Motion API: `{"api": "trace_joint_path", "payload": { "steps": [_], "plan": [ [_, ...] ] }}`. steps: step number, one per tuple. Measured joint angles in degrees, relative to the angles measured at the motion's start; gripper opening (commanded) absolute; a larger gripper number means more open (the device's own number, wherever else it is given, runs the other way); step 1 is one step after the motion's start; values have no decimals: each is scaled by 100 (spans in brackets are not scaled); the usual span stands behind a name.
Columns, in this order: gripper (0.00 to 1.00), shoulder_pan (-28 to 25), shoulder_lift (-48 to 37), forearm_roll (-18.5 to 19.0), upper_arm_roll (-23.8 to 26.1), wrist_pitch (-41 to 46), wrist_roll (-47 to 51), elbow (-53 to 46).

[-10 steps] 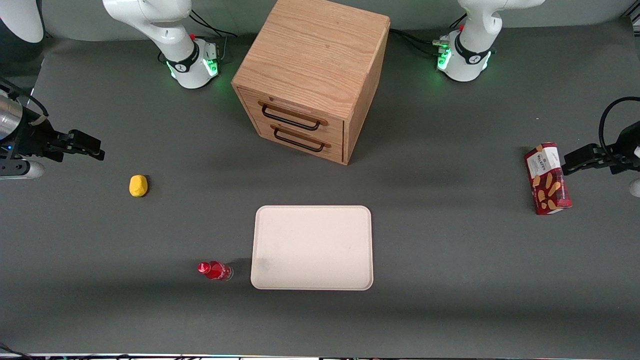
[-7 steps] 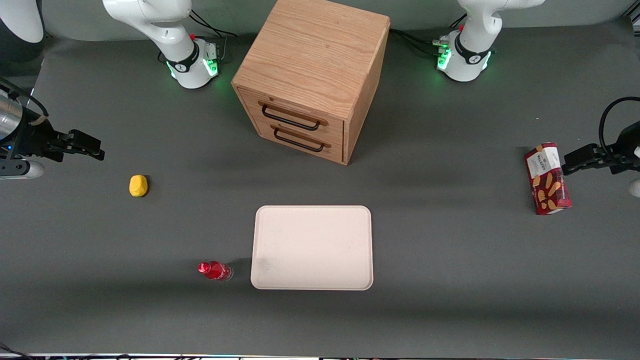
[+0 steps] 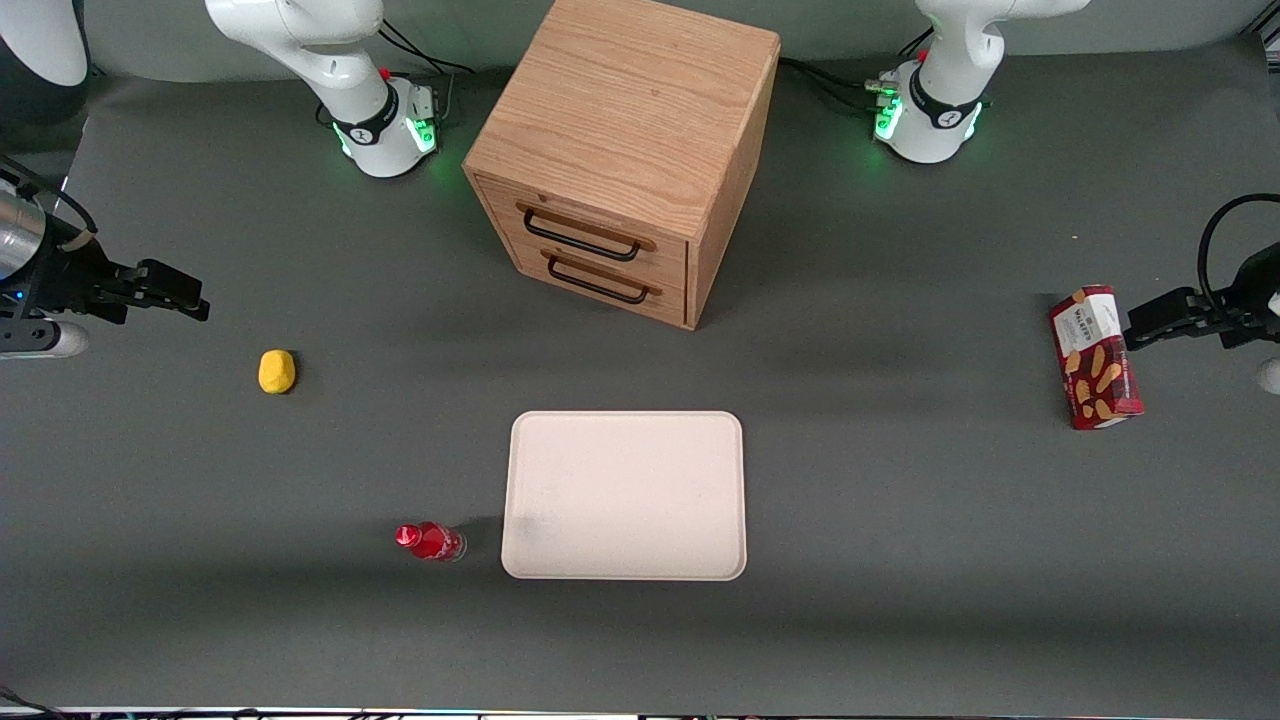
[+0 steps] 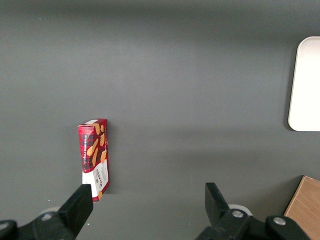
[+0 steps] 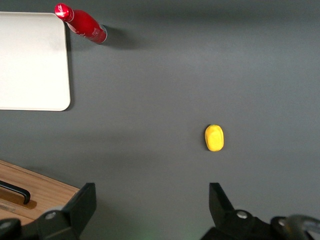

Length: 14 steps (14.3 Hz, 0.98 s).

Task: Place coke bottle on tray
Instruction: 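Move the right gripper over the red Coca-Cola bottle beside the tray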

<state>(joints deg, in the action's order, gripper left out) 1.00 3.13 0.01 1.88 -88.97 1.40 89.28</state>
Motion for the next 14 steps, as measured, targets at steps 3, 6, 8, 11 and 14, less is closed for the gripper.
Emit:
{"api": "trace_joint_path", "payload": {
  "steps": [3,6,8,11,14],
  "plan": [
    [100,-4,0,0,3,0,0,0],
    [100,-58,0,0,11,0,0,0],
    [100,-117,0,0,20,0,0,0],
    [100,-347,11,-1,25,-55,114,-17],
    [100,-648,143,-2,36,-119,459,-179]
  ]
}}
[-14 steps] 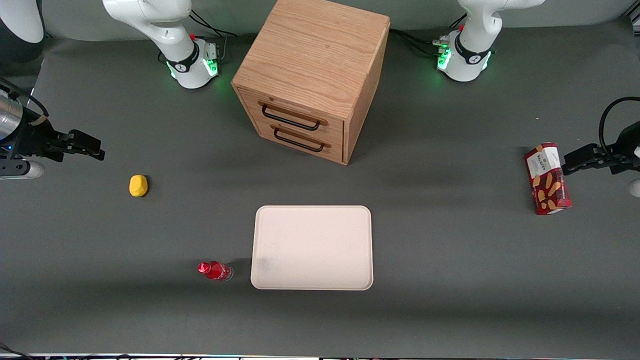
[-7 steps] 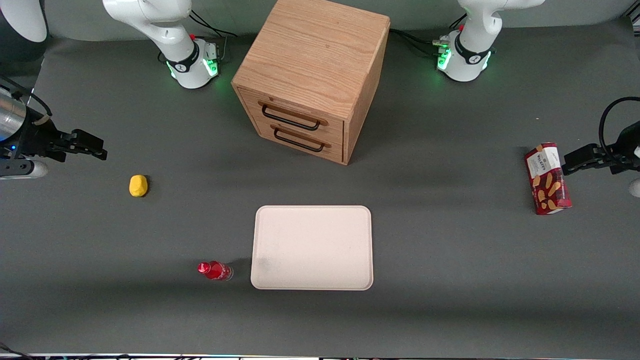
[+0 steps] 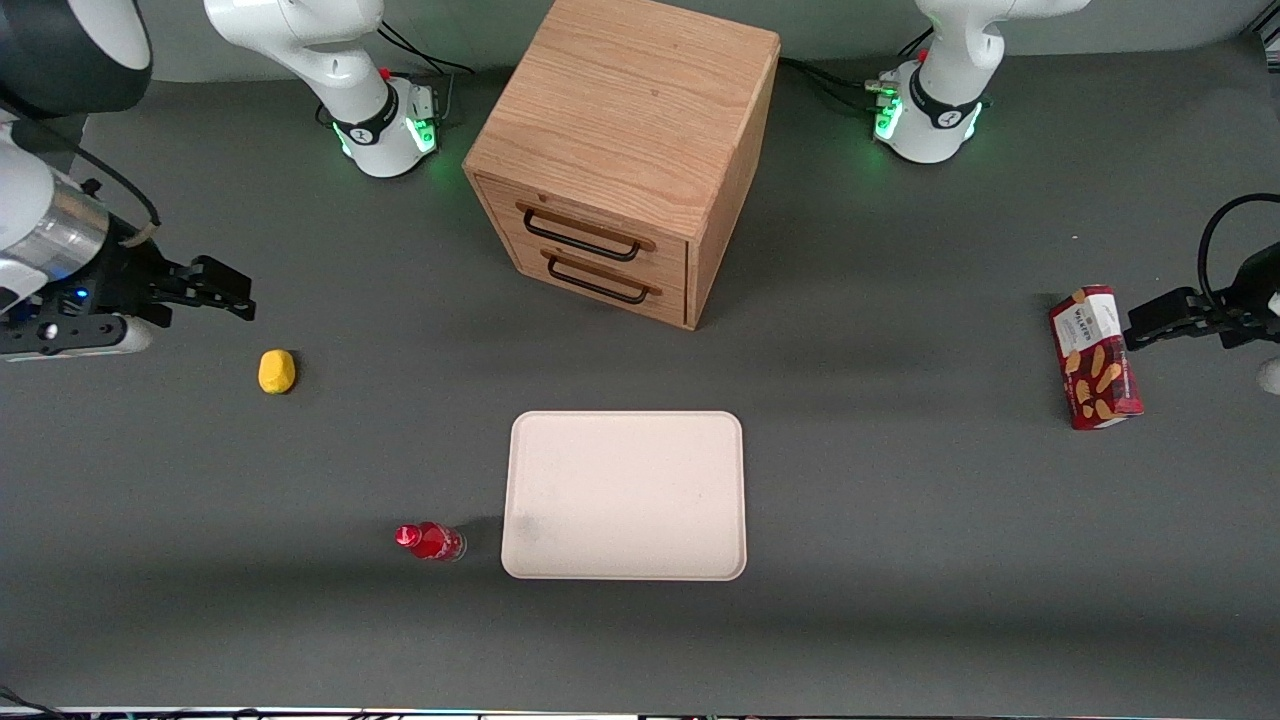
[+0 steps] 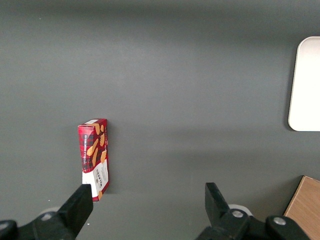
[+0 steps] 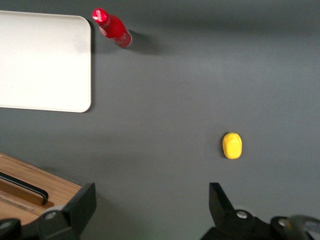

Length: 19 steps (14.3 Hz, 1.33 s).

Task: Place coke bottle on tray
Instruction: 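Move the right gripper over the red Coca-Cola bottle beside the tray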

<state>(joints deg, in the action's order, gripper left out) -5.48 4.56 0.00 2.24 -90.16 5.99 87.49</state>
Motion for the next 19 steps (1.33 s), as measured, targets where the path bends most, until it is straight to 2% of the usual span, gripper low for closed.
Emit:
{"api": "trace_joint_path", "payload": {
  "steps": [3,11,15,19],
  "plan": [
    [100,-286,431,-1,11,-13,335,-544],
    [100,-770,2085,-1,-18,150,409,-2516],
    [100,-821,2999,-1,-21,78,411,-3290],
    [100,-818,3397,-1,-38,-332,411,-3567]
  ]
}}
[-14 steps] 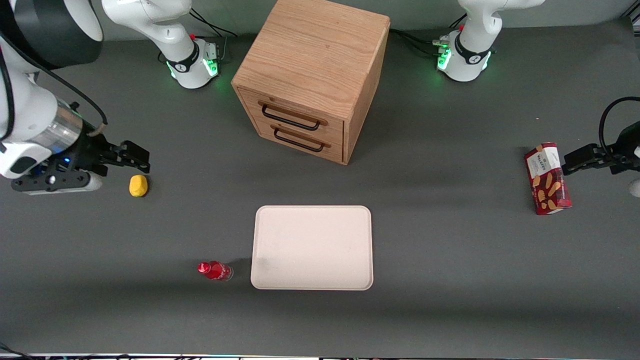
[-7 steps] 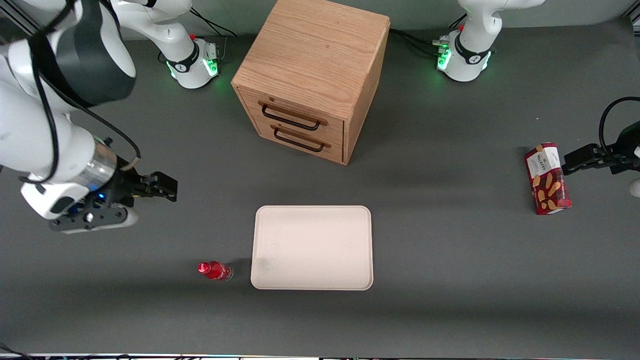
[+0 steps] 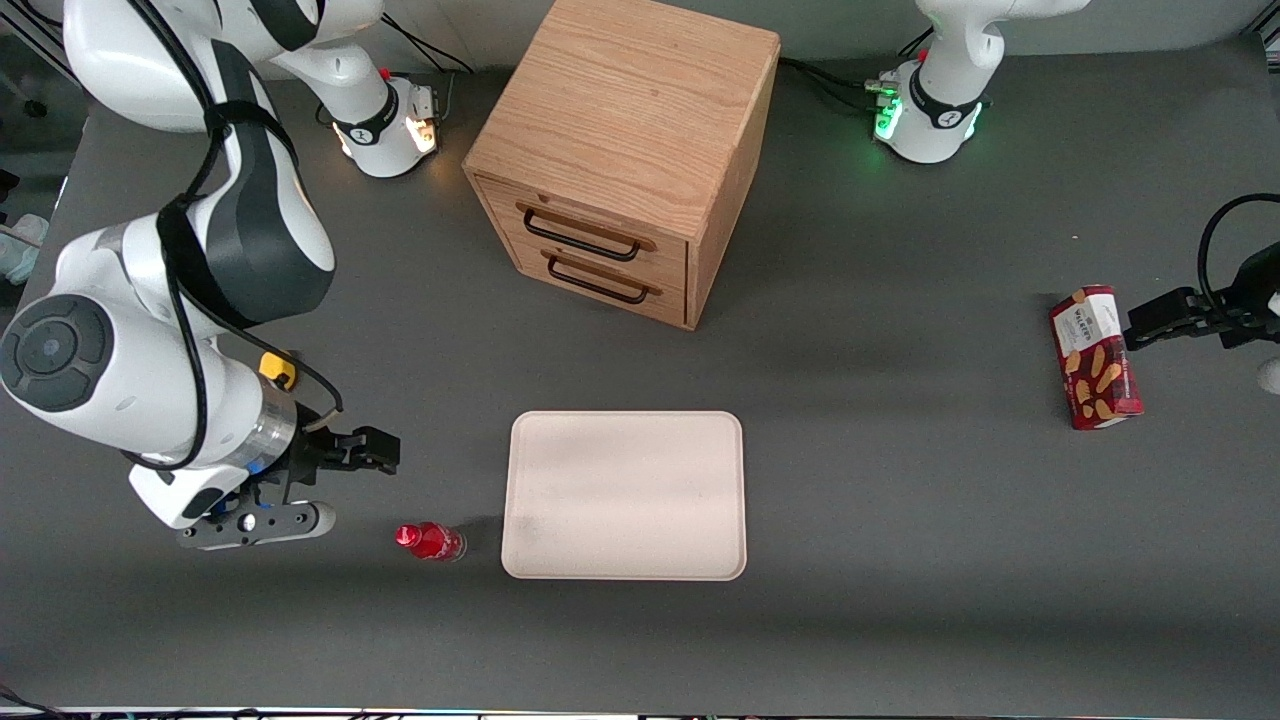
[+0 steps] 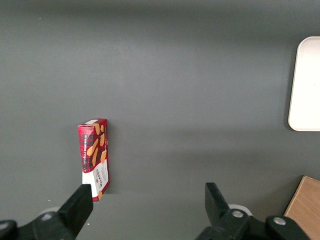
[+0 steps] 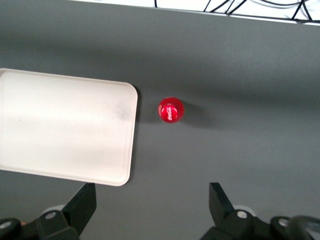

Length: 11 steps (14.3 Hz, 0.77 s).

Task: Place coke bottle on tray
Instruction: 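Move the right gripper over the red Coca-Cola bottle beside the tray, then lower the open right gripper around the bottle and close on it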

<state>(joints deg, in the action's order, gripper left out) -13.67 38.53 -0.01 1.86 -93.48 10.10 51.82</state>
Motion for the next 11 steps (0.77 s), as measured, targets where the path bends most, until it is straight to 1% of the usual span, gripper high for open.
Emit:
{"api": "trace_joint_path", "payload": {
  "steps": [7,11],
  "plan": [
    [100,98,239,0,-63,-199,0,-27],
    [100,152,430,0,-64,-513,0,-25]
  ]
}}
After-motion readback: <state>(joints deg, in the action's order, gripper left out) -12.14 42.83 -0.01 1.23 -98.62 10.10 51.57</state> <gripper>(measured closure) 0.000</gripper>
